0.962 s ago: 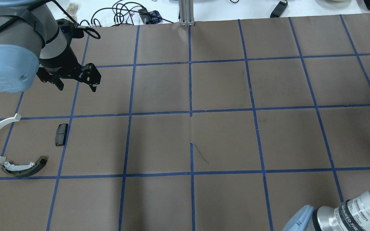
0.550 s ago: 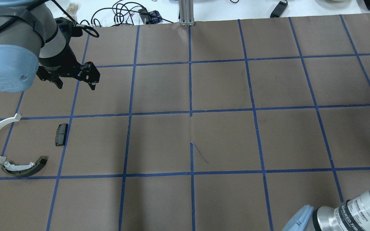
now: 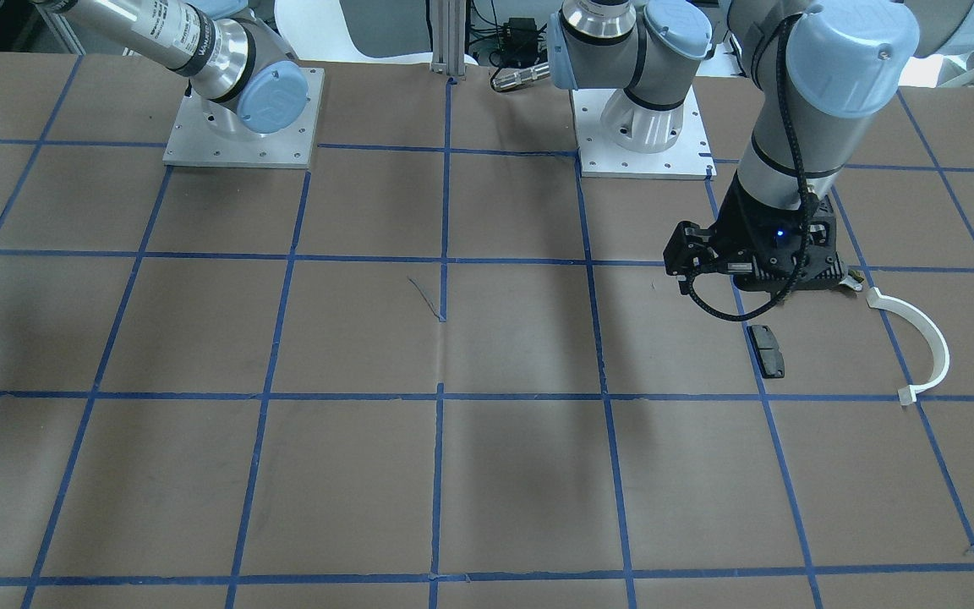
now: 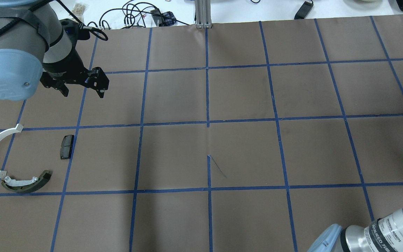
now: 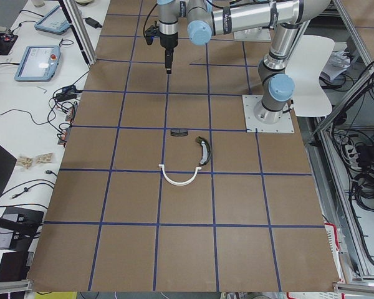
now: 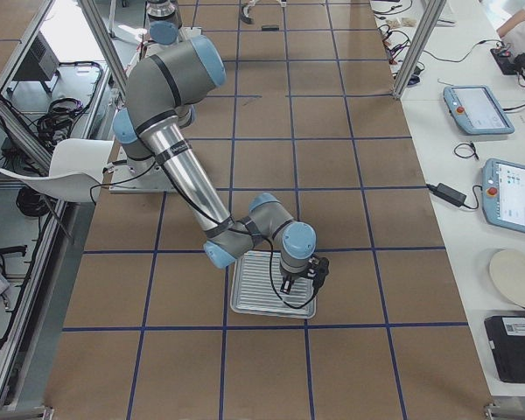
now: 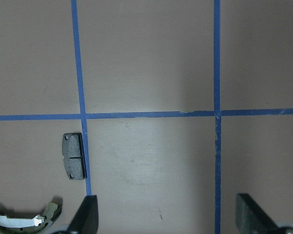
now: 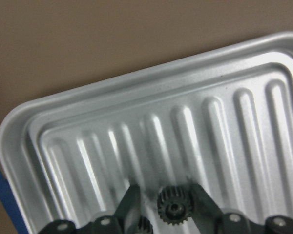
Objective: Place bearing gear from tray to pile
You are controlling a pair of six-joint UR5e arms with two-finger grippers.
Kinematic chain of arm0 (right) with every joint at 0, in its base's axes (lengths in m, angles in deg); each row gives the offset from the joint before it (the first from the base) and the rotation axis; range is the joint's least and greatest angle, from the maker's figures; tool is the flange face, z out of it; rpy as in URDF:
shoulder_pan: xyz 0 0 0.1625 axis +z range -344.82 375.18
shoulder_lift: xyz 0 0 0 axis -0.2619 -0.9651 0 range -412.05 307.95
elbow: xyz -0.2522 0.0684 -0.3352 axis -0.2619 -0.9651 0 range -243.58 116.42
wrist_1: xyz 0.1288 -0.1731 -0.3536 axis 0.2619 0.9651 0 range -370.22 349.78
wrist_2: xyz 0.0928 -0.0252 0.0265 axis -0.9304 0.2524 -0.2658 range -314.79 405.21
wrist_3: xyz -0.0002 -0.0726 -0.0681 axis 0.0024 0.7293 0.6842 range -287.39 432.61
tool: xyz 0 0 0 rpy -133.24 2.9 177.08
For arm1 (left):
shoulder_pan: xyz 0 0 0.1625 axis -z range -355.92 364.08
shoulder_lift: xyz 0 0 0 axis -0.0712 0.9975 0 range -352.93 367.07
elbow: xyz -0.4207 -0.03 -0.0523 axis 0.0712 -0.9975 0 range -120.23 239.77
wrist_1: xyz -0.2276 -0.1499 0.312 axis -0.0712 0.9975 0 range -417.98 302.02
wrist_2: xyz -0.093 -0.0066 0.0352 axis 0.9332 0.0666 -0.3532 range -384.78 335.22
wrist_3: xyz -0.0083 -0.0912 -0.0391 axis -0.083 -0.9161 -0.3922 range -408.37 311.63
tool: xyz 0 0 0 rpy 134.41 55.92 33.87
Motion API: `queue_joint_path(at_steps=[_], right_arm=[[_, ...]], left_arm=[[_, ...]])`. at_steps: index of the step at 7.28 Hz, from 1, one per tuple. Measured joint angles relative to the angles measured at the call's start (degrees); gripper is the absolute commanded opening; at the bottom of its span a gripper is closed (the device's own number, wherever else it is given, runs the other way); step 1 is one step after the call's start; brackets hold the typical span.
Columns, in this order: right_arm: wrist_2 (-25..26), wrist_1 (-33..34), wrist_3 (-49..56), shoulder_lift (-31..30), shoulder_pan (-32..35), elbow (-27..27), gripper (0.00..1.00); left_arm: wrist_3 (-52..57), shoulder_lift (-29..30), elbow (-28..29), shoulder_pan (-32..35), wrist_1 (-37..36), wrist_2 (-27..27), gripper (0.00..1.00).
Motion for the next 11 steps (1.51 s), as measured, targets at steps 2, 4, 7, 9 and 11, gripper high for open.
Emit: queue_joint_path(at_steps=[2, 4, 7, 9, 11], right_arm=[[-0.2, -0.1, 0.0, -0.1, 0.0, 0.0, 0.24], [-0.1, -0.1, -0.1, -0.9, 0.0, 0.0, 0.15], [0.0, -1.0, -0.4, -3.9, 0.4, 0.0, 0.09], [0.0, -6.3, -3.5, -9.5, 5.0, 1.8, 0.03], [0.4, -8.4, -14.2, -16.7, 15.7, 8.2, 0.0]], left_arm=[[-0.6, -0.1, 0.0, 0.0, 0.1, -0.1, 1.0], [-0.7, -0.1, 0.0, 0.0, 0.1, -0.1, 1.0], [-0.6, -0.2, -0.1, 0.0, 0.4, -0.1, 1.0], [-0.2, -0.1, -0.1, 0.0, 0.4, -0.1, 1.0], [0.0, -0.2, -0.1, 0.0, 0.2, -0.1, 1.0]])
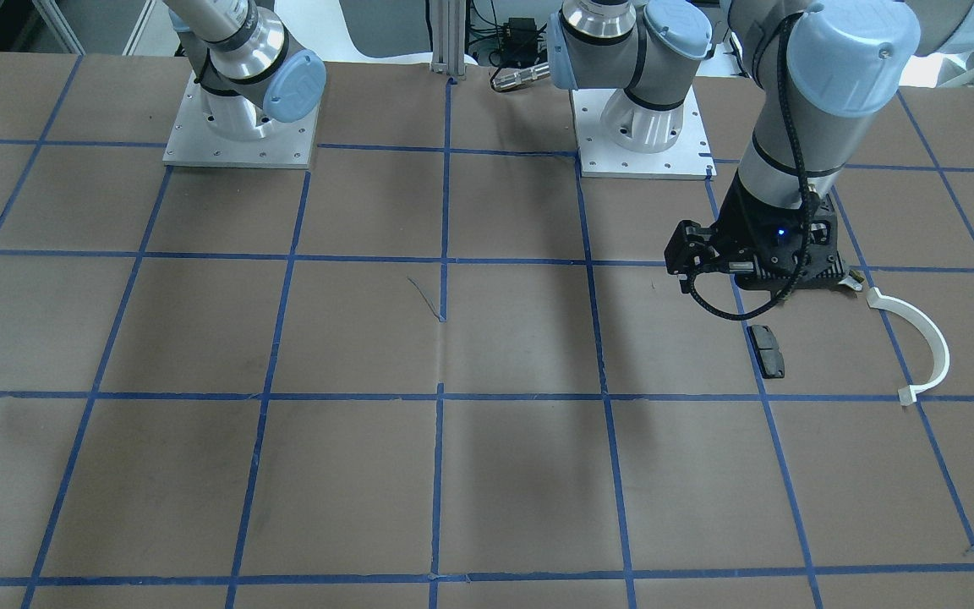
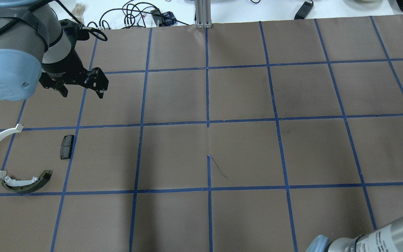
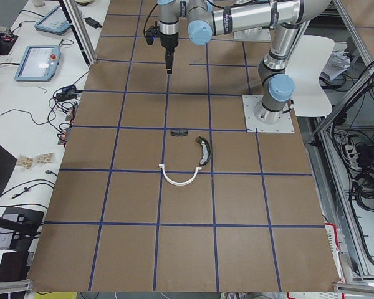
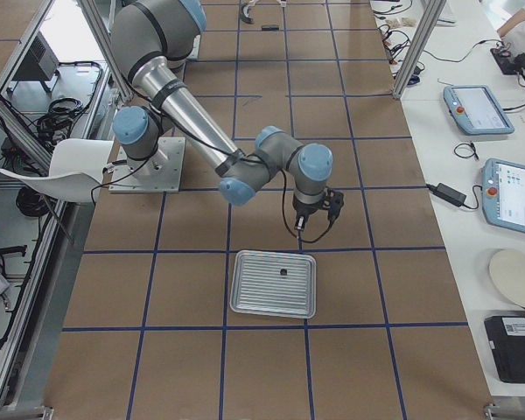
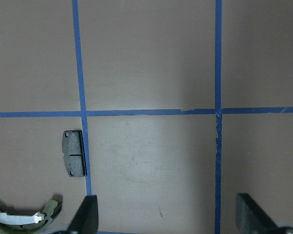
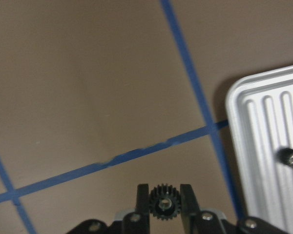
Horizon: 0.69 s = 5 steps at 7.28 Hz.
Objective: Place bearing gear from tray to pile
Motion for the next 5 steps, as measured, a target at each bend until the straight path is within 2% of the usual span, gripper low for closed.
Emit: queue_joint_path(at_steps=[3, 5], right_arm=[[0.1, 0.4, -22.2, -7.9, 19.6, 10.9, 0.0], [-0.3, 0.6, -32.2, -10.0, 33.2, 14.3, 0.0]], left_arm=[[0.1, 0.3, -0.8, 0.0, -0.3, 0.5, 1.0], [-0.1, -0.1, -0.8, 0.5, -0.6, 1.6, 1.0]])
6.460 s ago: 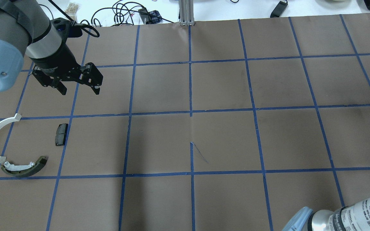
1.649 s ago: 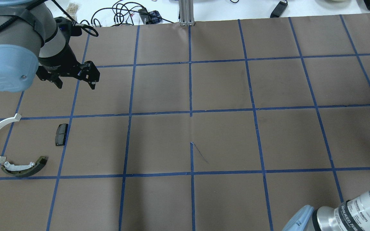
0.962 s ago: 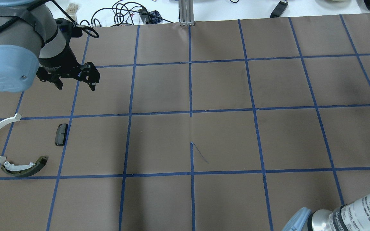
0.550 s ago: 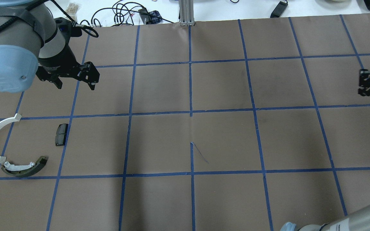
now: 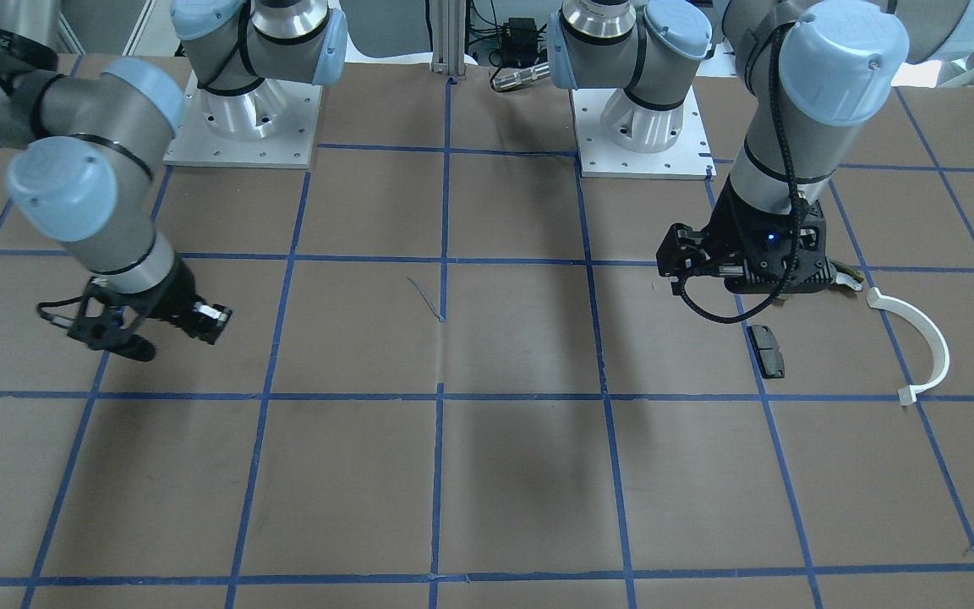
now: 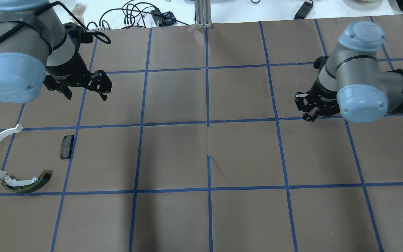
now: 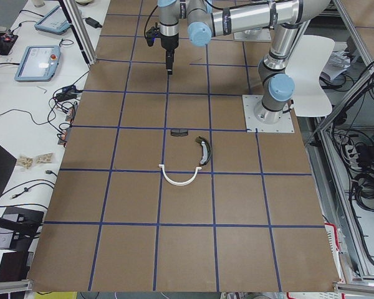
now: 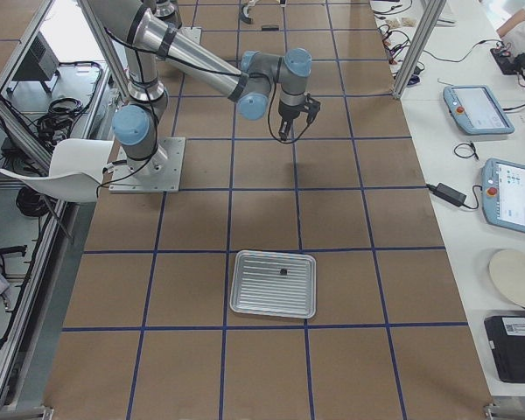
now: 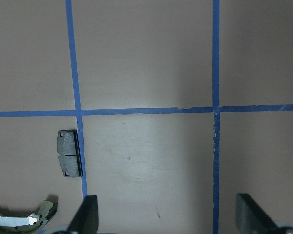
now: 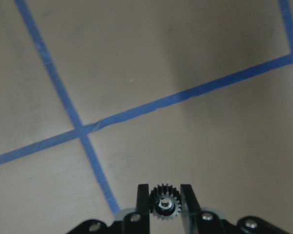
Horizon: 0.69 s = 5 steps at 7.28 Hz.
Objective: Place bearing gear from tray to pile
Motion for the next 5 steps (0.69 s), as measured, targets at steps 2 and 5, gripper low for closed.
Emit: queue_joint_path(at_steps=[2, 5], right_arm=[[-0.7, 5.7, -10.7, 1.5, 15.9, 1.0, 0.0], [-3.2, 19.7, -16.8, 9.3, 28.9, 0.9, 0.38]], left_arm=[[0.0, -2.0, 0.1, 0.4, 0.5, 4.6, 1.0], [1.2, -2.6, -0.1, 0.4, 0.3, 6.4, 1.0]])
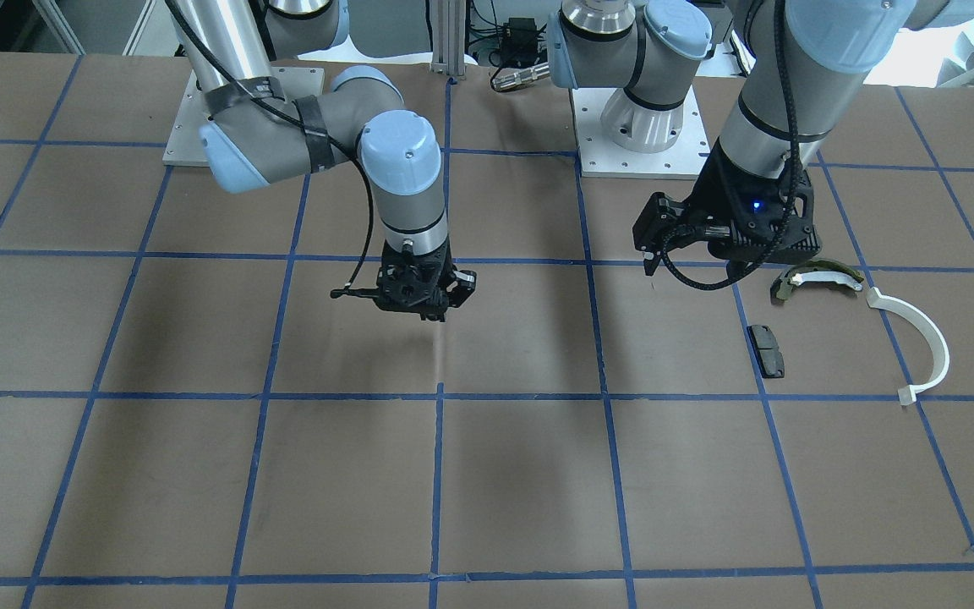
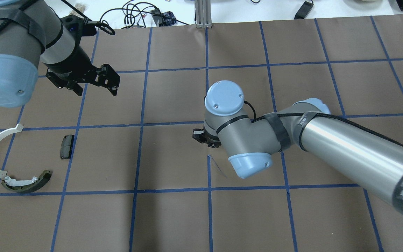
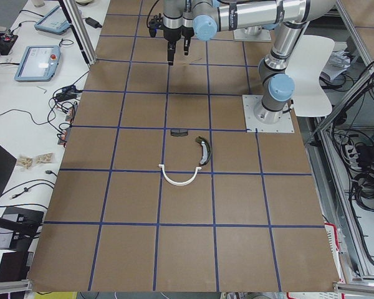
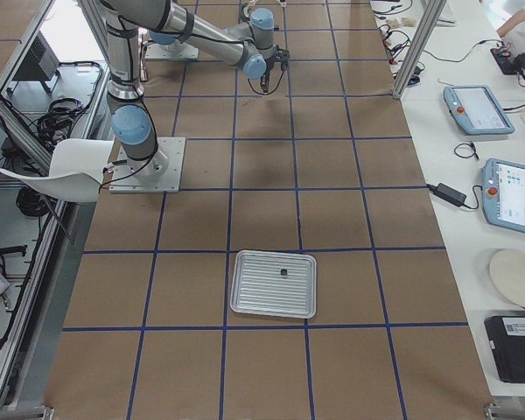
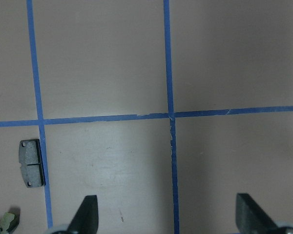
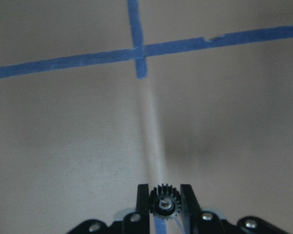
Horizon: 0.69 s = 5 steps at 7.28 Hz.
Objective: Place bearing gear from tray to pile
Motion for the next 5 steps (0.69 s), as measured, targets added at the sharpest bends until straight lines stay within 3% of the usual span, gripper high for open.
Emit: queue_joint_path(at_steps=[1, 5], right_arm=[[-0.2, 2.5, -0.1, 1.8, 1.4, 0.1, 0.99], [0.5, 10.5, 6.9, 2.1, -1.9, -0.2, 1.0]], left_arm=[[0.2, -0.1, -0.3, -0.1, 0.4, -0.2, 1.0], [-1.0, 0.6, -3.1, 0.0, 0.9, 0.3, 1.0]])
